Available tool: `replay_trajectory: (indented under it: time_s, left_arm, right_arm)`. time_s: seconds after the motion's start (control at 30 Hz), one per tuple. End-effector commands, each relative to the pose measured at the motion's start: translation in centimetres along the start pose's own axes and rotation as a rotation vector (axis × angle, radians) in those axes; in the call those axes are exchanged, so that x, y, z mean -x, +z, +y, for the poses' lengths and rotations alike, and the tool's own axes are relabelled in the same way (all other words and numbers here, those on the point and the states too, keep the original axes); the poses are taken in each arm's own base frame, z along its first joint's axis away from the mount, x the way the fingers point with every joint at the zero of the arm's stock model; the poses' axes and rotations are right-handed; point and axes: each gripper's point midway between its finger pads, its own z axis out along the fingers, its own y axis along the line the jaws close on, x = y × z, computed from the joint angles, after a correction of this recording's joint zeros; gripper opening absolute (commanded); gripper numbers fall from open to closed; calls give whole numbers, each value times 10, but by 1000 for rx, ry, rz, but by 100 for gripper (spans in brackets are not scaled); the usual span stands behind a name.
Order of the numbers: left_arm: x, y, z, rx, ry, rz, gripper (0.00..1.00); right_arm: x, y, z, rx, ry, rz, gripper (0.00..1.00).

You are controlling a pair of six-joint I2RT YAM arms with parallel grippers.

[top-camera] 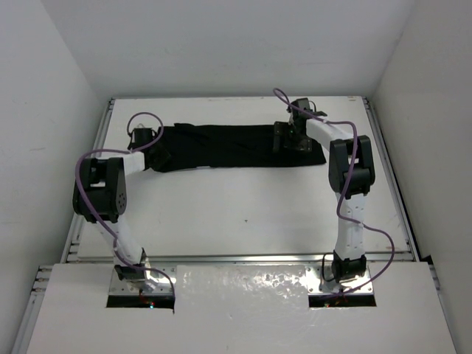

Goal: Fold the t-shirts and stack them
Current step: Fold the other side of the tshirt into a rectangle

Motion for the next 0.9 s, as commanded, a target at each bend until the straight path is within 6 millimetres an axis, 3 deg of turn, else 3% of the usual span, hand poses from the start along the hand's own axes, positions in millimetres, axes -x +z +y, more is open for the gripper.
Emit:
replay_trajectory:
  time_s: [0.0, 0.03, 0.07, 0.1, 0.27, 0.33, 0.53, 0.57, 0.63, 0.87]
  left_arm:
    - [15, 2, -23, -118, 11, -33, 34]
    - [12, 5, -20, -104, 10, -22, 31]
    - [11, 5, -19, -99, 8, -21, 20]
    - [10, 5, -17, -92, 5, -21, 15]
    - [16, -8, -17, -83, 0, -45, 0]
    - [19, -13, -6, -22, -13, -63, 0]
    - [35, -60, 30, 161, -172, -210, 0]
    - [31, -63, 44, 212, -180, -232, 0]
    - [36, -76, 48, 216, -219, -283, 0]
    - [-7, -68, 67, 215, -244, -198, 0]
  right_arm:
    - [-23, 2, 3, 15, -4, 80, 99]
    - [-22, 1, 4, 15, -7, 76, 99]
    - [-23, 1, 4, 14, -10, 77, 99]
    - [-23, 1, 3, 12, -10, 77, 99]
    - [-24, 5, 2, 4, -9, 86, 99]
    - [-25, 6, -1, -10, -2, 90, 99]
    - [-26, 6, -8, -58, 42, 94, 99]
    - [-24, 6, -11, -75, 50, 91, 99]
    - [-23, 7, -12, -83, 67, 94, 99]
    - [-20, 8, -11, -82, 78, 95, 99]
